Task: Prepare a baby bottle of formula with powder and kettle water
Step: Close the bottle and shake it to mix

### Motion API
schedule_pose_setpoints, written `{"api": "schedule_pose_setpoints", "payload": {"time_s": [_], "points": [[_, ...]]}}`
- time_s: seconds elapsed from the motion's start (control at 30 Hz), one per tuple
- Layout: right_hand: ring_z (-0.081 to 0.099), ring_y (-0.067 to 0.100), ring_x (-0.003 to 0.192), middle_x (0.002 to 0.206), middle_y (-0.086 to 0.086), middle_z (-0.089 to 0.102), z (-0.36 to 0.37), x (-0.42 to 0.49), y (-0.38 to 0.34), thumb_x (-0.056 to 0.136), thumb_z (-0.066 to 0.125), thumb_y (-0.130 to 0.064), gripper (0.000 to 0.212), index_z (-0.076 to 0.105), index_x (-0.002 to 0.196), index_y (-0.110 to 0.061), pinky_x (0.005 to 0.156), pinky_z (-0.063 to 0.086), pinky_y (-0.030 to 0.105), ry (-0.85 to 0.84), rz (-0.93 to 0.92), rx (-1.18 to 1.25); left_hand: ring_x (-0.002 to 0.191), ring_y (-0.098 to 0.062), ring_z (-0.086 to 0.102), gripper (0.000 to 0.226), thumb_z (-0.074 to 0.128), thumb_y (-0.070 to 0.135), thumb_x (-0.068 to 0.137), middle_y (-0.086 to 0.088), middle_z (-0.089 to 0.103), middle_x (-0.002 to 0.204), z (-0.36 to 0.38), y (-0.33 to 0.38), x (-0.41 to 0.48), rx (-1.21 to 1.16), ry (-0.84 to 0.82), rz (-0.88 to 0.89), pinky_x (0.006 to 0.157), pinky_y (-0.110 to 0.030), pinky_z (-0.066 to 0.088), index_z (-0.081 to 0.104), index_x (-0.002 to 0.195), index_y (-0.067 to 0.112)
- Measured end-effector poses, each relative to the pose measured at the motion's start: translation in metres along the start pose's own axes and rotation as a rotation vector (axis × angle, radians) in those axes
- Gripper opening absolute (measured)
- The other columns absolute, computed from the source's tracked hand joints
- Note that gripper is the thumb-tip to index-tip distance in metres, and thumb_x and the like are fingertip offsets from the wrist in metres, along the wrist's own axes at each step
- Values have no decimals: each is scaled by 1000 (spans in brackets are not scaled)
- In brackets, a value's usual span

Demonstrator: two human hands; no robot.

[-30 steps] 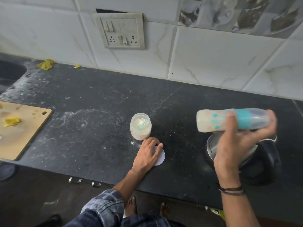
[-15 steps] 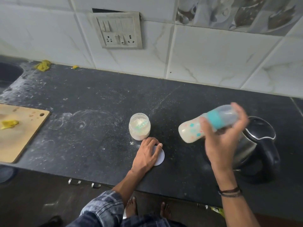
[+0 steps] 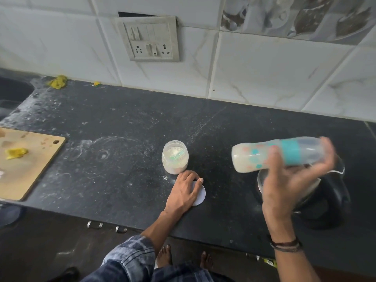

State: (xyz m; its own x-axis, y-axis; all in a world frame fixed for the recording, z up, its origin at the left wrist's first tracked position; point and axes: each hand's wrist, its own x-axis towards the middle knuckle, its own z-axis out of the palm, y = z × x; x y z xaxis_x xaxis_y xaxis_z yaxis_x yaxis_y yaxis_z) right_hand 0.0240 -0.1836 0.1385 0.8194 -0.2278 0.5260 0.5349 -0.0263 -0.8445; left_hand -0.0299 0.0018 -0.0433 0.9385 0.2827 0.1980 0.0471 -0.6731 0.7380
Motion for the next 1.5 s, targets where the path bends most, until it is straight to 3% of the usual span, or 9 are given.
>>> {"api": "schedule_pose_setpoints", "payload": {"time_s": [0.1,0.3,0.43,0.63,0.77,0.93,1.1,1.27,1.5], "points": [[64,0,98,121,-23,56,4,-3,4,86,82,-12,77,33,144,-11,81,56,20,-197,80,0,106,-6,49,15,55,25,105,8,62,107,-1,0,-1,-8,-2,-3,97,-5,27,65,100,15],[62,-8,105,127,-9,51,0,14,-8,96,66,-1,71,17,146,8,86,53,15,97,-44,-17,106,-9,51,14,55,23,105,7,62,104,1,-2,1,10,0,10,98,-8,28,64,98,15],[64,6,103,131,-4,50,1,23,4,85,79,-12,75,34,145,-21,84,55,22,-310,125,-83,105,-6,49,13,56,20,104,7,62,105,0,-1,-1,2,-1,22,98,-6,27,65,99,14],[65,0,100,125,-7,51,5,18,-3,94,71,-4,72,23,148,-3,85,55,20,57,76,8,107,-5,49,13,56,21,104,9,62,105,2,-3,1,3,7,25,99,-7,27,65,99,15],[64,8,102,128,-8,50,7,14,3,86,81,-15,76,34,145,-19,84,57,25,-299,172,-103,106,-6,49,12,57,22,104,8,61,106,2,-4,0,11,3,25,99,-6,27,65,99,15],[68,21,103,131,17,52,14,8,-15,94,73,-14,74,22,147,0,83,61,29,94,44,5,106,-6,49,12,56,21,104,9,61,105,2,-3,0,10,-2,24,99,-7,27,65,99,15],[66,7,101,125,-21,52,20,6,-5,84,79,-19,78,32,147,-14,83,56,23,-254,172,-66,107,-7,49,17,53,27,105,9,60,109,2,-5,0,12,-12,13,99,-6,27,65,101,16],[68,19,104,138,28,51,19,1,-23,89,72,-7,76,22,145,2,81,55,12,95,36,-15,106,-7,49,16,54,24,105,9,60,106,1,-2,1,5,-7,19,99,-7,28,65,99,14],[65,5,106,130,-4,49,14,10,-15,86,74,-7,78,25,147,-7,88,56,23,-76,114,21,107,-8,49,14,54,24,105,8,60,108,2,-4,-1,0,-13,17,99,-9,29,64,101,16]]}}
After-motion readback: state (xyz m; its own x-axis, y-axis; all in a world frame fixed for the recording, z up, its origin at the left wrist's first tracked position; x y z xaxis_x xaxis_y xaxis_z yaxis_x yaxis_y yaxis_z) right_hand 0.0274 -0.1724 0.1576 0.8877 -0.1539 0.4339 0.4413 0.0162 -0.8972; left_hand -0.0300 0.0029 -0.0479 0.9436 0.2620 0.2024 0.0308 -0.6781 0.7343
